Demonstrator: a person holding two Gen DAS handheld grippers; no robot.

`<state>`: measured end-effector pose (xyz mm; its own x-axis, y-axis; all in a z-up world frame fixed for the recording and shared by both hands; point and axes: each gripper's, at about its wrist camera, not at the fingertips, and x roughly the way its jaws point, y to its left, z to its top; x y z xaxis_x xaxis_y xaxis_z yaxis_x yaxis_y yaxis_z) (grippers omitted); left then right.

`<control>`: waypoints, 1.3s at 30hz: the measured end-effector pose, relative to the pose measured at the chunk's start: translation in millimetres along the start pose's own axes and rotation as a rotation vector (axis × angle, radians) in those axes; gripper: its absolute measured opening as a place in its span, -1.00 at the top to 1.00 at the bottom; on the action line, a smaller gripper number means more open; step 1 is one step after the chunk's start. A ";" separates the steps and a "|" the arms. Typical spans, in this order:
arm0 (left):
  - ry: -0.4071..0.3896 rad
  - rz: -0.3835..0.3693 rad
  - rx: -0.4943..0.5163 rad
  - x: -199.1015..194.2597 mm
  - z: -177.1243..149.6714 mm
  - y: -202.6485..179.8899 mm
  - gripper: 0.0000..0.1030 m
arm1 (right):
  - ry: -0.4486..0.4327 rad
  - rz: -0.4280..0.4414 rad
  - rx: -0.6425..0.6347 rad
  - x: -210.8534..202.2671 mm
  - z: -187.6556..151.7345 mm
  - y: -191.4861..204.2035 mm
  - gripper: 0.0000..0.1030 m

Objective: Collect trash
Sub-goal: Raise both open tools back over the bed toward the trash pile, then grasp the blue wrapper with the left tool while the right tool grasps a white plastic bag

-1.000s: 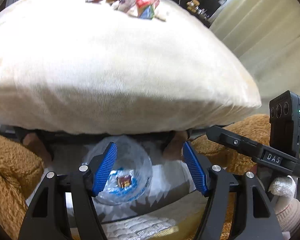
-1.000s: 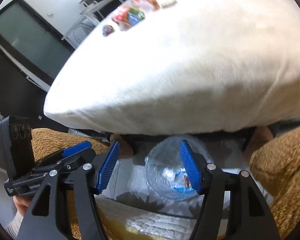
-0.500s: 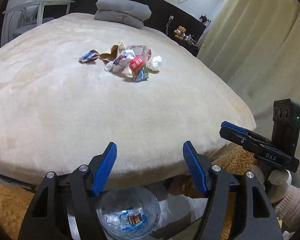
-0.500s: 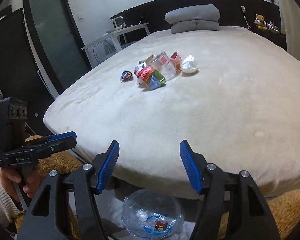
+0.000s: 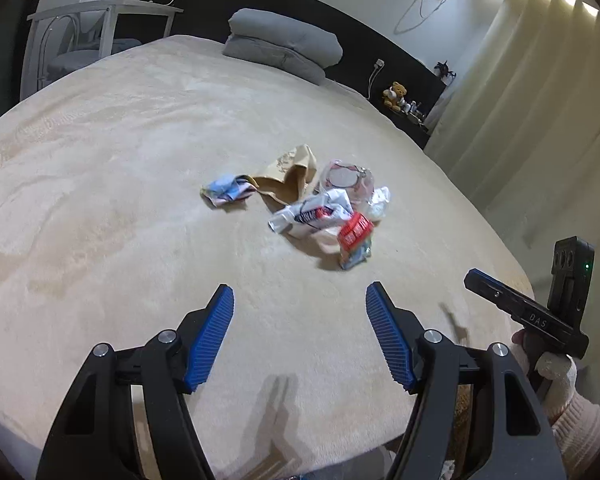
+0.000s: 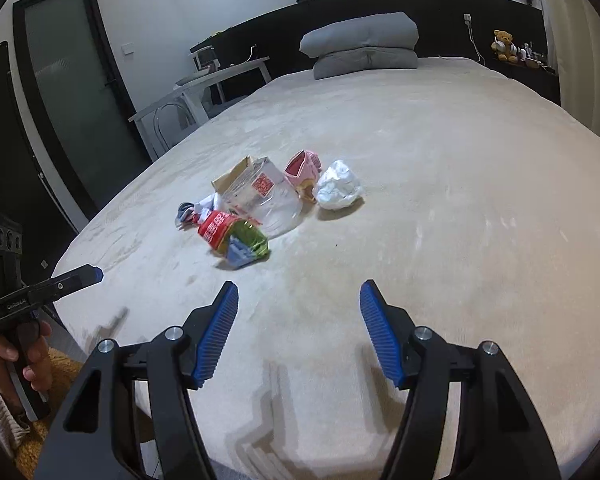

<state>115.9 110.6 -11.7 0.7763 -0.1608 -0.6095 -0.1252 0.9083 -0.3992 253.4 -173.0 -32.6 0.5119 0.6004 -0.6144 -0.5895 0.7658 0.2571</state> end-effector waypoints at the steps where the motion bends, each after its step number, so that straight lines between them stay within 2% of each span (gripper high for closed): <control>1: -0.001 0.009 -0.005 4.3 6.1 4.1 -0.31 | 0.003 -0.002 0.004 6.8 5.2 -3.1 -0.25; 5: 0.010 0.033 -0.026 25.3 29.1 19.2 -0.31 | 0.020 -0.008 0.035 34.8 24.0 -15.4 -0.32; 8: 0.014 0.052 -0.023 39.7 44.0 27.5 -0.48 | 0.030 0.001 0.064 54.2 36.6 -24.0 -0.36; 12: 0.026 0.075 -0.020 63.1 61.7 36.3 -0.50 | 0.034 0.017 0.116 77.4 54.1 -36.0 -0.49; 14: 0.047 0.078 -0.012 79.0 69.2 39.9 -0.62 | 0.038 0.030 0.154 90.0 62.6 -44.0 -0.51; 16: 0.064 0.109 0.010 95.9 76.1 42.9 -0.63 | 0.045 0.044 0.196 103.0 71.4 -53.6 -0.51; 23: 0.105 0.142 0.026 135.3 86.0 53.0 -0.63 | 0.093 0.110 0.349 136.2 85.9 -86.4 -0.51; 27: 0.122 0.167 0.025 149.7 90.2 57.8 -0.63 | 0.125 0.115 0.367 150.1 88.6 -92.4 -0.50; 29: 0.133 0.177 0.019 155.6 90.4 60.4 -0.63 | 0.143 0.107 0.353 153.6 89.0 -90.6 -0.42; 31: 0.136 0.184 0.031 158.1 90.3 59.5 -0.61 | 0.151 0.108 0.335 154.8 89.0 -87.3 -0.35; 32: 0.138 0.190 0.032 159.2 90.2 59.7 -0.60 | 0.160 0.101 0.328 155.3 88.2 -86.3 -0.21; 33: 0.138 0.196 0.033 160.2 90.1 59.8 -0.49 | 0.166 0.101 0.324 155.2 87.0 -85.3 -0.09; 34: 0.141 0.210 0.040 161.2 90.0 59.9 -0.40 | 0.168 0.102 0.319 154.5 86.3 -84.1 -0.07; 35: 0.143 0.227 0.046 161.6 90.1 59.7 -0.21 | 0.167 0.097 0.312 153.2 86.7 -82.6 -0.05; 36: 0.143 0.236 0.047 161.5 90.3 59.8 -0.15 | 0.164 0.097 0.309 152.1 86.6 -81.8 -0.04; 39: 0.129 0.228 0.046 157.8 91.0 61.0 -0.14 | 0.156 0.102 0.303 147.3 86.3 -80.7 -0.02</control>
<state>287.0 175.7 -70.0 0.6457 0.0051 -0.7636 -0.2575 0.9429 -0.2114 430.3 -126.5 -79.5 0.3444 0.6525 -0.6750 -0.4086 0.7515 0.5179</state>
